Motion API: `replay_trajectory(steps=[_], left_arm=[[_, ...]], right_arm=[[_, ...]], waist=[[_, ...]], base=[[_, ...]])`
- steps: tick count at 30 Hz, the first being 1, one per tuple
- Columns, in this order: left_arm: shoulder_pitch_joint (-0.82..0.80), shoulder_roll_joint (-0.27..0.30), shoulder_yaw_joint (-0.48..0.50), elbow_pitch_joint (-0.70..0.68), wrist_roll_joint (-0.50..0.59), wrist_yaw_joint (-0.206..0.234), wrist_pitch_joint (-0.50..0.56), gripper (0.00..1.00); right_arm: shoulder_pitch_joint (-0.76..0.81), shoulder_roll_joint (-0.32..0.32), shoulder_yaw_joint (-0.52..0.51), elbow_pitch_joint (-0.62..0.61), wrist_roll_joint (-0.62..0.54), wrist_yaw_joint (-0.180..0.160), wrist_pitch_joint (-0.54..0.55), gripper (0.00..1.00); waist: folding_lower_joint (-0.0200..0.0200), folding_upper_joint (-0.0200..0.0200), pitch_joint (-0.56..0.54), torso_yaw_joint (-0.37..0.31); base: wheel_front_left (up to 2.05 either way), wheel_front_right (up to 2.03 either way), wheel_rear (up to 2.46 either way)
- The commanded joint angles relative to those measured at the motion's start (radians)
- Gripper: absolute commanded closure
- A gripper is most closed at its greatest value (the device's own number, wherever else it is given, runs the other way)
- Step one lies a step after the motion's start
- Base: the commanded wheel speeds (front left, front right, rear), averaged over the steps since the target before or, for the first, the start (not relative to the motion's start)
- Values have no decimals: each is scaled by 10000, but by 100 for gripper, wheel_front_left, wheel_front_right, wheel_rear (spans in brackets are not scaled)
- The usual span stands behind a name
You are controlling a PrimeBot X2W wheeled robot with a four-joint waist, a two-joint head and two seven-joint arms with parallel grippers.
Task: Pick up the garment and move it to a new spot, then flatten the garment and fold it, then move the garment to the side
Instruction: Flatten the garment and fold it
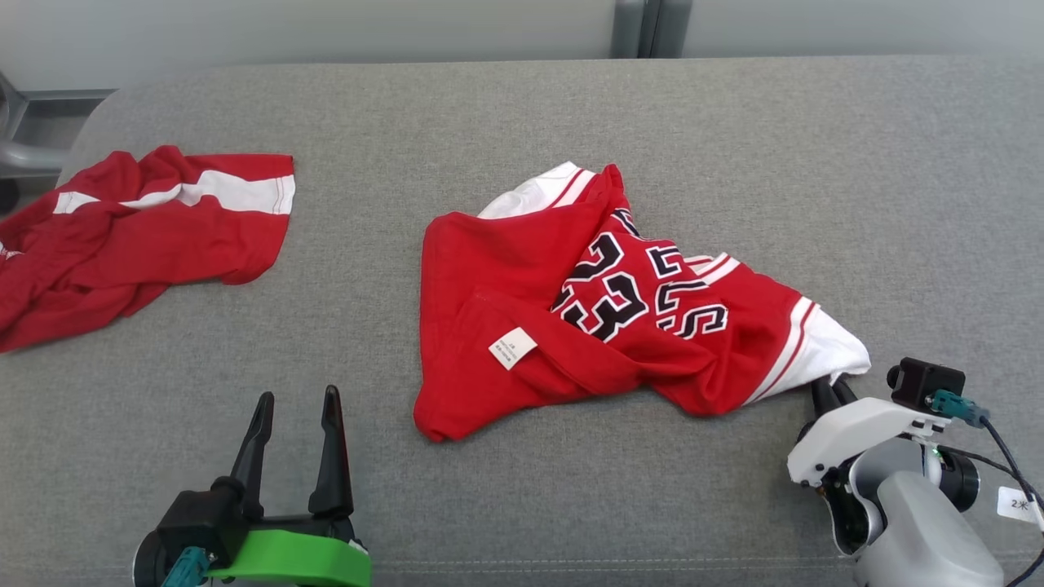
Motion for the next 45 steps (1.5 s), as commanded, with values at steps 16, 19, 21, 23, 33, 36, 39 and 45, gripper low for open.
replay_trajectory(steps=[16, 19, 21, 23, 33, 36, 39, 45], left_arm=[[-521, 19, -631, 165, -212, -235, -2, 0], [-887, 22, -956, 393, -310, -314, 72, 0], [-1139, 22, -1159, 607, -471, -359, 229, 0], [-1436, 22, -1411, 881, -592, -408, 467, 0], [-3464, 23, -2508, 2951, -1457, -227, 1891, 0], [-4162, 25, -2737, 3729, -1756, -90, 2267, 0], [-4835, 25, -2883, 4558, -2003, 23, 2645, 0], [-5959, 26, -3002, 6199, -2141, 218, 3277, 0]], right_arm=[[3072, -1314, 471, -6225, 1681, 0, 2311, 100], [3312, -1158, 104, -6744, 1413, 0, 2638, 100], [3376, -1056, -44, -6922, 1269, 0, 2768, 100], [3415, -1014, -99, -6985, 1022, 0, 2867, 100], [3123, -585, 106, -7003, 766, 0, 2859, 100], [3054, -562, 232, -6952, 791, 0, 2816, 100], [2935, -583, 371, -6875, 860, 0, 2747, 100], [2736, -651, 632, -6747, 945, 0, 2608, 100]], waist=[[0, 0, -87, -1204], [0, 0, -55, -1302], [0, 0, -26, -1342], [0, 0, 11, -1361], [0, 0, 225, -1328], [0, 0, 310, -1378], [0, 0, 411, -1477], [0, 0, 639, -1692]], base=[[0, 0, 0], [0, 0, 0], [0, 0, 0], [0, 0, 0], [0, 0, 0], [0, 0, 0], [0, 0, 0], [0, 0, 0]])
